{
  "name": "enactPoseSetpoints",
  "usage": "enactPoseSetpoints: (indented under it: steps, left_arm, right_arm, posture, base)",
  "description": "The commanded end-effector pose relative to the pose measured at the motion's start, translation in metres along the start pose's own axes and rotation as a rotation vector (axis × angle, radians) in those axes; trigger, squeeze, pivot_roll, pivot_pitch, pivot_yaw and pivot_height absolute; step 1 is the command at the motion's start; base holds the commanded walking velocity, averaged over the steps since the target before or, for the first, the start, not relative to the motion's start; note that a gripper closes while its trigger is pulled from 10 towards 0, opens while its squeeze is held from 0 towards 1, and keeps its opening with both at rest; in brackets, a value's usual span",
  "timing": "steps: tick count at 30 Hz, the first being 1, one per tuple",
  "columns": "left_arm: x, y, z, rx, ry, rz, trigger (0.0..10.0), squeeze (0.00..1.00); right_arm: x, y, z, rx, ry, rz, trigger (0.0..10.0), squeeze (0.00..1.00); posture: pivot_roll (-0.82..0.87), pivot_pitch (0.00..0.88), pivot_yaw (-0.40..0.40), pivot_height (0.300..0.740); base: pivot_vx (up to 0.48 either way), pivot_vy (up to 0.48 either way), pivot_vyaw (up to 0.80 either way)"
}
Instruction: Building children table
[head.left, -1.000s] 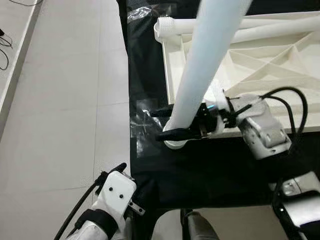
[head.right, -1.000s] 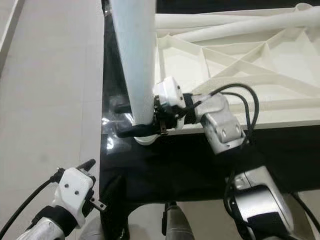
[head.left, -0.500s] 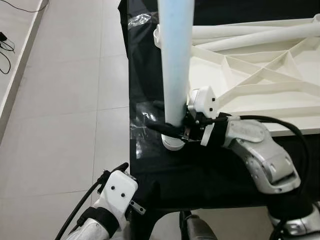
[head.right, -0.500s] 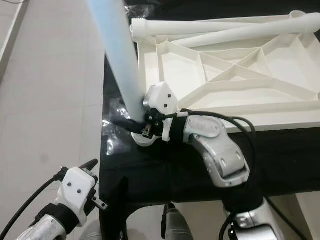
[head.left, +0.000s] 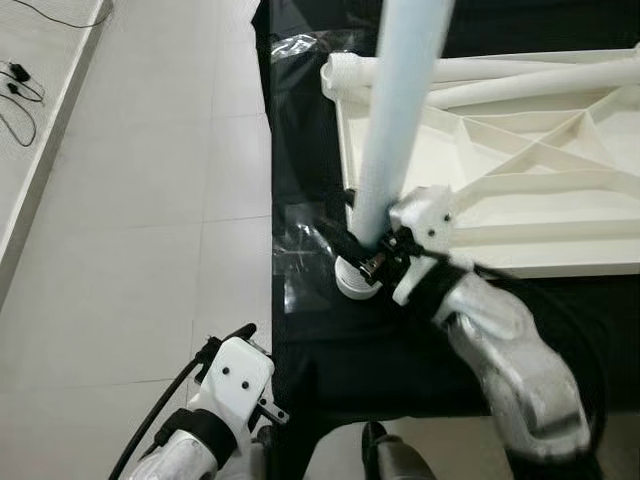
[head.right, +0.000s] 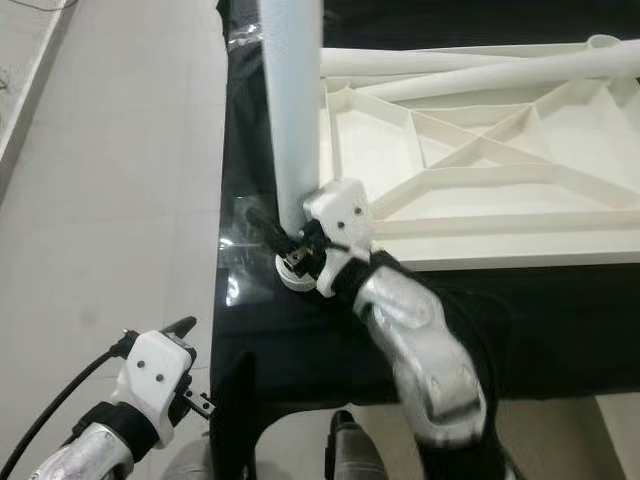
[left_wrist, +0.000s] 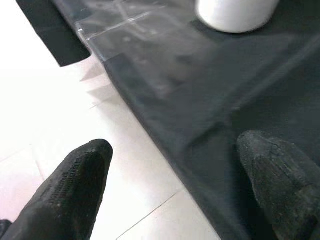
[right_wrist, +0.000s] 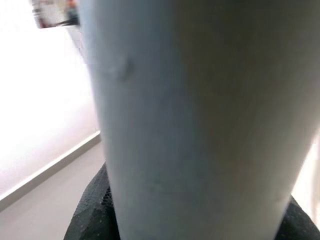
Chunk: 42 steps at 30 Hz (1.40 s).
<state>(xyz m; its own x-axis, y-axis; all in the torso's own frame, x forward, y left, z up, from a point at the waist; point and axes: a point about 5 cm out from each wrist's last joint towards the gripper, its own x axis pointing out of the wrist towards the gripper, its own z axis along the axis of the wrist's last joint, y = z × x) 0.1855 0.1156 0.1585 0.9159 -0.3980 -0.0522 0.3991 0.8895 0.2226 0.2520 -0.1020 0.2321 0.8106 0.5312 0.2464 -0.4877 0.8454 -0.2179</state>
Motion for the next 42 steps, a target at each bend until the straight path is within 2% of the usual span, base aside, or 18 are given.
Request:
enactPoseSetpoints:
  steps: [1, 4, 9, 16, 20, 24, 25, 26, 31, 33, 37, 39, 42]
  left_arm:
    - [-0.002, 0.0, -0.008, -0.011, 0.036, -0.012, 10.0, 0.0]
    - [-0.001, 0.001, -0.008, -0.005, 0.033, -0.013, 10.0, 0.0]
    - [0.001, 0.002, -0.009, 0.001, 0.03, -0.012, 10.0, 0.0]
    - [0.001, 0.003, -0.009, 0.01, 0.025, -0.013, 10.0, 0.0]
    - [0.003, 0.001, -0.008, 0.034, 0.014, -0.04, 10.0, 0.0]
    - [0.004, 0.001, -0.006, 0.046, 0.004, -0.061, 10.0, 0.0]
    - [0.009, 0.003, 0.002, 0.045, -0.038, -0.089, 10.0, 0.0]
    - [0.01, 0.004, 0.005, 0.044, -0.052, -0.097, 10.0, 0.0]
    - [0.016, 0.005, 0.007, 0.053, -0.07, -0.11, 10.0, 0.0]
    - [0.017, 0.004, 0.006, 0.061, -0.071, -0.119, 10.0, 0.0]
    - [0.02, 0.001, 0.004, 0.069, -0.072, -0.134, 10.0, 0.0]
    - [0.021, 0.0, 0.002, 0.076, -0.072, -0.144, 10.0, 0.0]
    - [0.022, -0.004, 0.0, 0.073, -0.065, -0.17, 10.0, 0.0]
  right_arm:
    - [-0.012, 0.005, -0.039, -0.014, 0.206, -0.033, 10.0, 0.0]
    - [-0.011, 0.013, -0.036, -0.059, 0.159, -0.028, 10.0, 0.0]
    - [-0.009, 0.019, -0.032, -0.061, 0.12, -0.023, 10.0, 0.0]
    - [-0.006, 0.023, -0.029, -0.047, 0.074, -0.02, 10.0, 0.0]
    - [-0.005, 0.022, -0.032, 0.011, 0.083, -0.049, 10.0, 0.0]
    - [-0.004, 0.02, -0.033, 0.016, 0.094, -0.076, 10.0, 0.0]
    - [-0.005, 0.009, -0.042, 0.015, 0.179, -0.21, 10.0, 0.0]
    - [-0.006, 0.005, -0.045, 0.016, 0.204, -0.259, 10.0, 0.0]
    - [-0.007, -0.002, -0.05, 0.053, 0.245, -0.382, 10.0, 0.0]
    - [-0.006, -0.001, -0.049, 0.052, 0.238, -0.387, 10.0, 0.0]
    - [-0.001, 0.005, -0.044, 0.093, 0.187, -0.343, 10.0, 0.0]
    - [0.007, 0.009, -0.034, 0.12, 0.096, -0.239, 10.0, 0.0]
    - [0.02, 0.013, -0.012, 0.134, -0.038, -0.014, 10.0, 0.0]
  posture:
    - [0.02, 0.4, 0.056, 0.74]
    - [0.02, 0.392, 0.058, 0.74]
    - [0.02, 0.386, 0.059, 0.74]
    - [0.03, 0.38, 0.064, 0.74]
    - [0.03, 0.371, 0.068, 0.74]
    - [0.03, 0.364, 0.07, 0.74]
    - [0.03, 0.352, 0.075, 0.74]
    - [0.03, 0.352, 0.075, 0.74]
    - [0.03, 0.333, 0.082, 0.74]
    - [0.03, 0.327, 0.086, 0.74]
    - [0.02, 0.315, 0.088, 0.74]
    - [0.02, 0.311, 0.089, 0.74]
    - [0.02, 0.308, 0.087, 0.74]
  base:
    - [0.0, 0.0, 0.0]
    - [0.0, 0.0, 0.0]
    - [0.0, 0.0, 0.0]
    - [0.0, 0.0, 0.0]
    - [0.0, 0.0, 0.0]
    - [0.0, 0.0, 0.0]
    - [0.0, 0.0, 0.0]
    - [0.0, 0.0, 0.0]
    - [0.0, 0.0, 0.0]
    - [0.0, 0.0, 0.0]
    - [0.0, 0.0, 0.0]
    - [0.0, 0.0, 0.0]
    - [0.0, 0.0, 0.0]
